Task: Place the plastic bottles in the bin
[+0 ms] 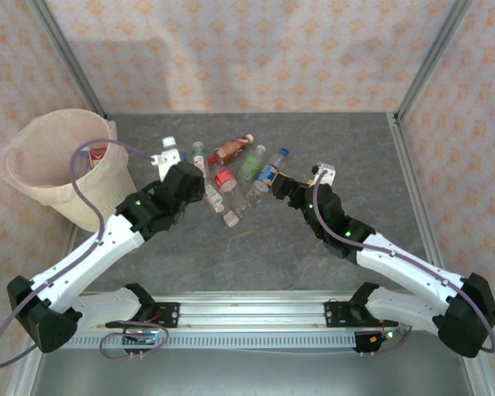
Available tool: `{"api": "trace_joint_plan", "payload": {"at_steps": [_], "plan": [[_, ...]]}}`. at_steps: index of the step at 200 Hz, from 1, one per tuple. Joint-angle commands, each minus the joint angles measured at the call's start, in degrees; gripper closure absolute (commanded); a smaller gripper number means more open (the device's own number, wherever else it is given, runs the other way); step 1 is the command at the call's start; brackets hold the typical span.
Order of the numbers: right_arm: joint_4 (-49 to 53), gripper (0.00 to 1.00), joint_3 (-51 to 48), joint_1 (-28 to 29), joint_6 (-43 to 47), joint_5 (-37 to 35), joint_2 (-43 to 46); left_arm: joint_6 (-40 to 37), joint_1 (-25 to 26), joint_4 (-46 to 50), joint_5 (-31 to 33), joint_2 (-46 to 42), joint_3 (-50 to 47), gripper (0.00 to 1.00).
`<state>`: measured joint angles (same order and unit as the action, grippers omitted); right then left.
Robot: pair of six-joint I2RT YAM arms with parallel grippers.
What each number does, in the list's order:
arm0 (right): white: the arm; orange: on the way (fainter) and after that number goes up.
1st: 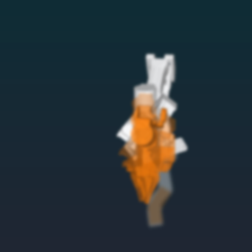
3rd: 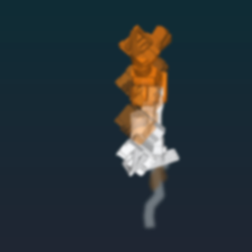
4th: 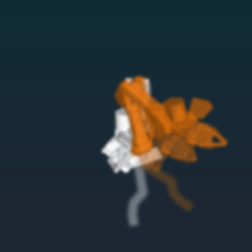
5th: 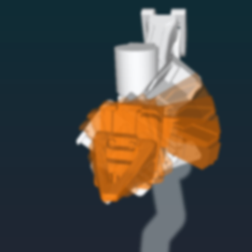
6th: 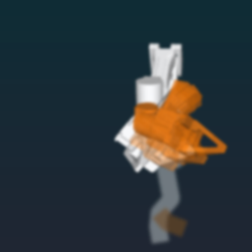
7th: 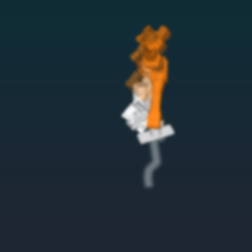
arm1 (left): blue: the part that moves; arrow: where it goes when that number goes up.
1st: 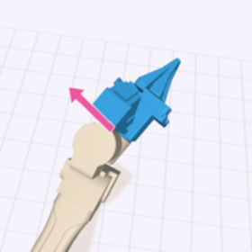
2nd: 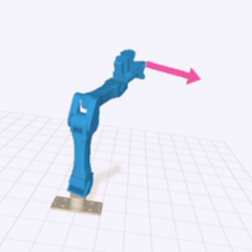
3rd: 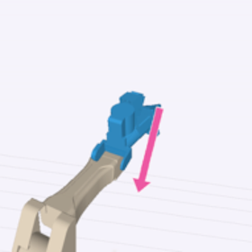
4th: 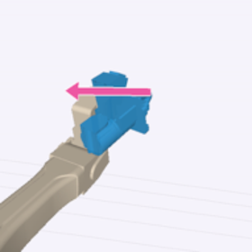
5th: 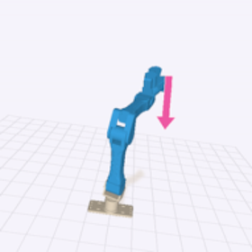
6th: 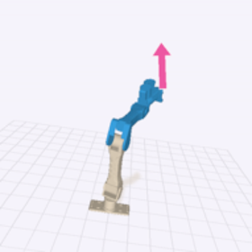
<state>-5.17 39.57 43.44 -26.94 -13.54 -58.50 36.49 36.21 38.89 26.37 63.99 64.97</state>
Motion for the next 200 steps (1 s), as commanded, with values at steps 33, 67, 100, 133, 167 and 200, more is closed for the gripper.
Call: {"api": "trace_joint_plan", "payload": {"at_steps": [33,67,100,133,167,200], "plan": [[-3.05,0.01,1.49,-0.42,-0.52,3.34,-1.09,-12.72,-6.98,-0.47,14.91,-0.03,11.89,1.0],[-2.05,0.01,1.56,-0.38,-1.06,3.01,-1.03,-13.04,-20.58,-0.11,12.48,-2.1,15.09,1.0],[-1.44,0.01,2.08,-0.37,-1.09,2.96,-1.39,-12.46,-34.42,4.08,2.51,-0.46,18.87,1.0],[-0.18,0.01,2.86,-0.36,-1.14,3.08,-2.2,-10.99,-45.39,6.83,-10.81,4.56,22.2,0.96],[2.1,0.01,4.06,-0.38,-0.84,3.45,-2.71,-8.61,-52.86,7.08,-23.97,11.41,24.88,0.93],[3.41,0.01,4.63,-0.39,-0.66,3.86,-3.31,-8.85,-53.26,8.04,-25.33,16.63,27.36,0.73]]}}
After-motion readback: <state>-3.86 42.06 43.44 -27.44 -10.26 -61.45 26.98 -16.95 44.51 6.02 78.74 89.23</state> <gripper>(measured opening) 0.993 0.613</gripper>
